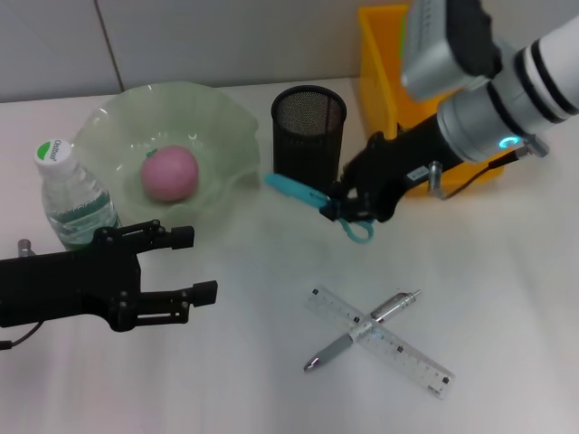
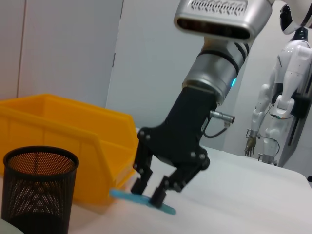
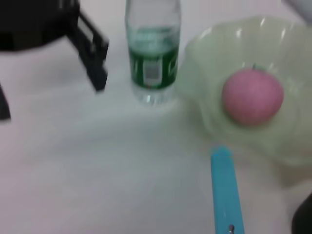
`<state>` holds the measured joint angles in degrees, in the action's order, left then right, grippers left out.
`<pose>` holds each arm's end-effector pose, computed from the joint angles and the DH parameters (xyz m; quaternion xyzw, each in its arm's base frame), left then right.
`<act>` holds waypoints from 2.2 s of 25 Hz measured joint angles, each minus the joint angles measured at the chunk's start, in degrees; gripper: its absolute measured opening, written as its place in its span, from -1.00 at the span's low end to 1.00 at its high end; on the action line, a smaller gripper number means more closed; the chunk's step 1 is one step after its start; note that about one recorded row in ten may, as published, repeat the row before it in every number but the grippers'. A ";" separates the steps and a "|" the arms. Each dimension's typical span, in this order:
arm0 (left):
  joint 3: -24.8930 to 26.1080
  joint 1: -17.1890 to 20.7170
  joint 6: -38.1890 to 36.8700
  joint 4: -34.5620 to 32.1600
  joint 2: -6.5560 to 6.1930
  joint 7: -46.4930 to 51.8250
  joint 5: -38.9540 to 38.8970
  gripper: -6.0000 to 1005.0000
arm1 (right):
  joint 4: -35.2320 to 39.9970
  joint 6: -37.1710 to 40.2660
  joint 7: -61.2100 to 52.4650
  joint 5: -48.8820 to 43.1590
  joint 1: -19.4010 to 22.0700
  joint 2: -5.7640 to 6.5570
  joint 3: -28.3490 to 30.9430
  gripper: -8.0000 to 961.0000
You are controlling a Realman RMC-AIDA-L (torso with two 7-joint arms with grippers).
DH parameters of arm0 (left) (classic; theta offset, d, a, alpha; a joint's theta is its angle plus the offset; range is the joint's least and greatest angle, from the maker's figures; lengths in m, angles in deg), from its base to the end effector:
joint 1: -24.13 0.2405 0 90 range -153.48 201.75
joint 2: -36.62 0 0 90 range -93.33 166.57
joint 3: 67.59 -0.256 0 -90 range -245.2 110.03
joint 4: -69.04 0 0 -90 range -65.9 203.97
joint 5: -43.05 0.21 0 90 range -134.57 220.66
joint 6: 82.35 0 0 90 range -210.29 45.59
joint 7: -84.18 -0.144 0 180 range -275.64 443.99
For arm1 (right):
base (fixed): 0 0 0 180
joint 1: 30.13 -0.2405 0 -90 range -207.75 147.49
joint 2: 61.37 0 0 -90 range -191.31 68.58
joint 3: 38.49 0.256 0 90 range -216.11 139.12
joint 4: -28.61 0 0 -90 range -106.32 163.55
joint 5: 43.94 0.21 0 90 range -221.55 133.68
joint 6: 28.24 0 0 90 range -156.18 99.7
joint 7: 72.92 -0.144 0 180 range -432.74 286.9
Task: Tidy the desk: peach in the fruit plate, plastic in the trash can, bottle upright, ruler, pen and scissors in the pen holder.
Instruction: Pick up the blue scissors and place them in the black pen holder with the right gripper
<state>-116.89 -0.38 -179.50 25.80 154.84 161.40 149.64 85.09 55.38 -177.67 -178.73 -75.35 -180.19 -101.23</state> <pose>-0.2547 0.2991 0.0071 -0.9496 -0.1553 -0.2620 0.0741 0.1601 0.3949 -0.0094 -0.9896 0.0990 -0.0387 0.0968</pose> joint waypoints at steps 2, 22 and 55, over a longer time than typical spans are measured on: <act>0.00 0.03 -0.01 0.00 0.00 -0.06 -0.24 0.66 | 0.04 -0.33 1.58 2.99 0.96 0.00 2.01 -0.51; 0.09 -0.11 0.46 0.00 -0.01 -0.48 -1.03 0.66 | -5.07 -11.18 12.37 35.46 7.48 -0.35 6.13 -0.51; 0.00 0.59 4.46 1.43 0.26 -3.00 -3.88 0.66 | 8.38 -25.62 43.11 27.87 12.34 -0.40 4.20 -0.51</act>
<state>-116.89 0.21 -175.04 27.22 155.10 158.40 145.76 93.48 29.76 -134.56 -150.85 -63.01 -180.59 -97.02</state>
